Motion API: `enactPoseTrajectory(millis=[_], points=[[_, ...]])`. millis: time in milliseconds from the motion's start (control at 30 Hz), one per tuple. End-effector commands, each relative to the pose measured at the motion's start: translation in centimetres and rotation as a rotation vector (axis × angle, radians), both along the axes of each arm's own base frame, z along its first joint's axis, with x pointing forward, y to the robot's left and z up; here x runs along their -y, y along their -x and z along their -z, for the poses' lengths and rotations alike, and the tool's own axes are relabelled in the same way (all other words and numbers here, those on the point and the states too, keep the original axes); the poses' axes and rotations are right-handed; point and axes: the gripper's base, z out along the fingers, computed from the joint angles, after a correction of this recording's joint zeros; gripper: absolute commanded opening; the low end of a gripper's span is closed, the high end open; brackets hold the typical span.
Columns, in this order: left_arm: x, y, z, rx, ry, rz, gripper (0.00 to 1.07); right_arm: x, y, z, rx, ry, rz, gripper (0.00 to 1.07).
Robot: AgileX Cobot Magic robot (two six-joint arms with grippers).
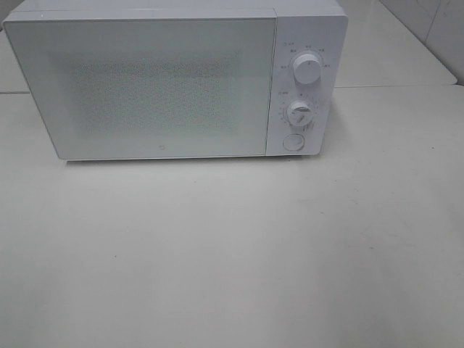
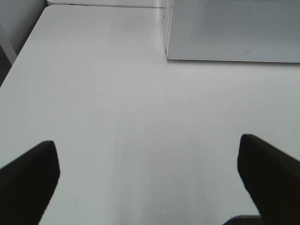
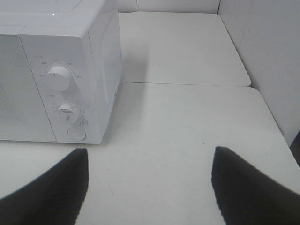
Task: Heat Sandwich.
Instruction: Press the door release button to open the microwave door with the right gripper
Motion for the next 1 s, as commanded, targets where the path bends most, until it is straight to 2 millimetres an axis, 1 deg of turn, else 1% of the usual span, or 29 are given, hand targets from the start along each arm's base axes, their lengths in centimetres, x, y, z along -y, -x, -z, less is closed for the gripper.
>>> enactPoseTrajectory(millis=[33,67,167,200,233,300,333,367,500,533,633,667,700,767,800,867,933,1000], points=[[0.0,0.3,0.0,0.027,0.002,-0.002,0.98,-0.2,-2.4,0.0,0.027,-0.008,0.0,0.71],[0.0,0.3,0.0,0.027,0.002,-0.002,0.98,-0.2,-2.4,0.0,0.027,-0.008,0.0,0.71],[0.0,0.3,0.0,0.027,0.002,-0.002,0.98,-0.3,-4.0,0.3,0.02,-0.008,-0.005,0.71],[0.0,0.3,0.0,0.027,0.002,-0.002,0.98,-0.4,-5.1,0.7,0.017,-0.009,-0.008,0.71],[0.0,0.3,0.0,0.027,0.002,-0.002,0.98,-0.4,-5.1,0.7,0.017,-0.009,-0.008,0.71],[0.0,0.3,0.0,0.027,0.002,-0.002,0.98,-0.5,-6.0,0.9,0.02,-0.013,-0.01,0.71],[0.0,0.3,0.0,0.027,0.002,-0.002,0.98,-0.6,-6.9,1.1,0.032,-0.03,-0.008,0.71],[0.0,0.3,0.0,0.027,0.002,-0.002,0.98,-0.6,-6.9,1.1,0.032,-0.03,-0.008,0.71],[0.0,0.3,0.0,0.027,0.002,-0.002,0.98,-0.8,-8.8,1.6,0.076,-0.065,-0.008,0.71],[0.0,0.3,0.0,0.027,0.002,-0.002,0.98,-0.8,-8.8,1.6,0.076,-0.065,-0.008,0.71],[0.0,0.3,0.0,0.027,0.002,-0.002,0.98,-1.0,-9.9,2.0,0.093,-0.058,-0.017,0.71],[0.0,0.3,0.0,0.027,0.002,-0.002,0.98,-1.1,-10.7,2.4,0.099,-0.053,-0.023,0.71],[0.0,0.3,0.0,0.027,0.002,-0.002,0.98,-1.1,-10.7,2.4,0.099,-0.053,-0.023,0.71],[0.0,0.3,0.0,0.027,0.002,-0.002,0.98,-1.2,-11.4,2.8,0.106,-0.051,-0.029,0.71],[0.0,0.3,0.0,0.027,0.002,-0.002,0.98,-1.3,-12.0,3.1,0.139,-0.055,-0.037,0.71],[0.0,0.3,0.0,0.027,0.002,-0.002,0.98,-1.3,-12.2,3.4,0.151,-0.054,-0.041,0.71],[0.0,0.3,0.0,0.027,0.002,-0.002,0.98,-1.4,-12.6,4.2,0.171,-0.06,-0.043,0.71],[0.0,0.3,0.0,0.027,0.002,-0.002,0.98,-1.4,-13.1,5.4,0.19,-0.069,-0.031,0.71]])
